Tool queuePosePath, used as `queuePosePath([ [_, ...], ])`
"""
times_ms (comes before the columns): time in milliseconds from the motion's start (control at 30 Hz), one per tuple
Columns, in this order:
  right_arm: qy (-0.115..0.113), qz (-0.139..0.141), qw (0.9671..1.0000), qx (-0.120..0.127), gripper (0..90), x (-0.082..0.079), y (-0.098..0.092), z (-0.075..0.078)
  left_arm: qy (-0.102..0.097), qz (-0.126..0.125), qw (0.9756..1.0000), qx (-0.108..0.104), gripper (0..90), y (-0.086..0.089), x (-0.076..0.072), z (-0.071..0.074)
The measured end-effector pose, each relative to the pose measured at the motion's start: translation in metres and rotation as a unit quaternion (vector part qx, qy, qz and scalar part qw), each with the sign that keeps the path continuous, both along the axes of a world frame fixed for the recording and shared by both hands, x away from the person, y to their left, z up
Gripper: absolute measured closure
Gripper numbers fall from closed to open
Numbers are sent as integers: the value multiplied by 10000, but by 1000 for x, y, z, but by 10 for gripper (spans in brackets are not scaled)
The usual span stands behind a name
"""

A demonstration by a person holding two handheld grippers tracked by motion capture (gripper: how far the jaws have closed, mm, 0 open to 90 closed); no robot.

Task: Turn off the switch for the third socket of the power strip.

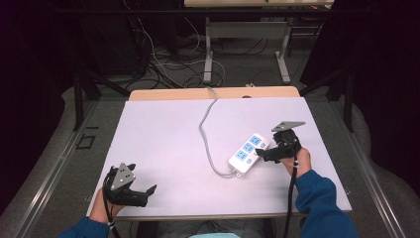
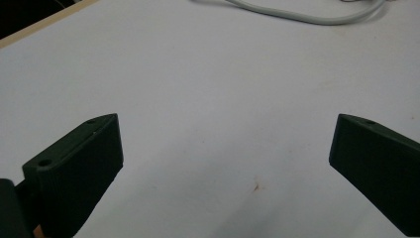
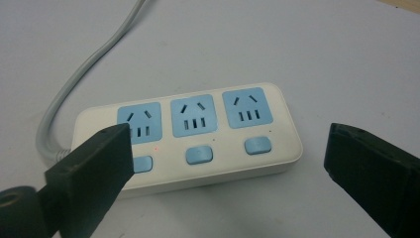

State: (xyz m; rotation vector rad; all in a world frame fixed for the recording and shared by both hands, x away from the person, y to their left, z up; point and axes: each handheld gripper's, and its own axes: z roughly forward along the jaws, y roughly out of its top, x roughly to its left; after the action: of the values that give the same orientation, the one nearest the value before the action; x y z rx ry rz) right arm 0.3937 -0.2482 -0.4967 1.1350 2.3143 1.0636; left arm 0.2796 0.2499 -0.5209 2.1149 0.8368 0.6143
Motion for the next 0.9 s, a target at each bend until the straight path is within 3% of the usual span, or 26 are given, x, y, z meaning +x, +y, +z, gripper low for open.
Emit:
queuePosePath([
  [300, -153, 54, 9999, 40, 0, -16, -3, 7, 48, 10, 10000, -16, 0, 0, -1, 0],
  [900, -329, 56, 9994, 19, 0, -48, -12, 6, 38, 12, 10000, -20, 0, 0, -1, 0],
])
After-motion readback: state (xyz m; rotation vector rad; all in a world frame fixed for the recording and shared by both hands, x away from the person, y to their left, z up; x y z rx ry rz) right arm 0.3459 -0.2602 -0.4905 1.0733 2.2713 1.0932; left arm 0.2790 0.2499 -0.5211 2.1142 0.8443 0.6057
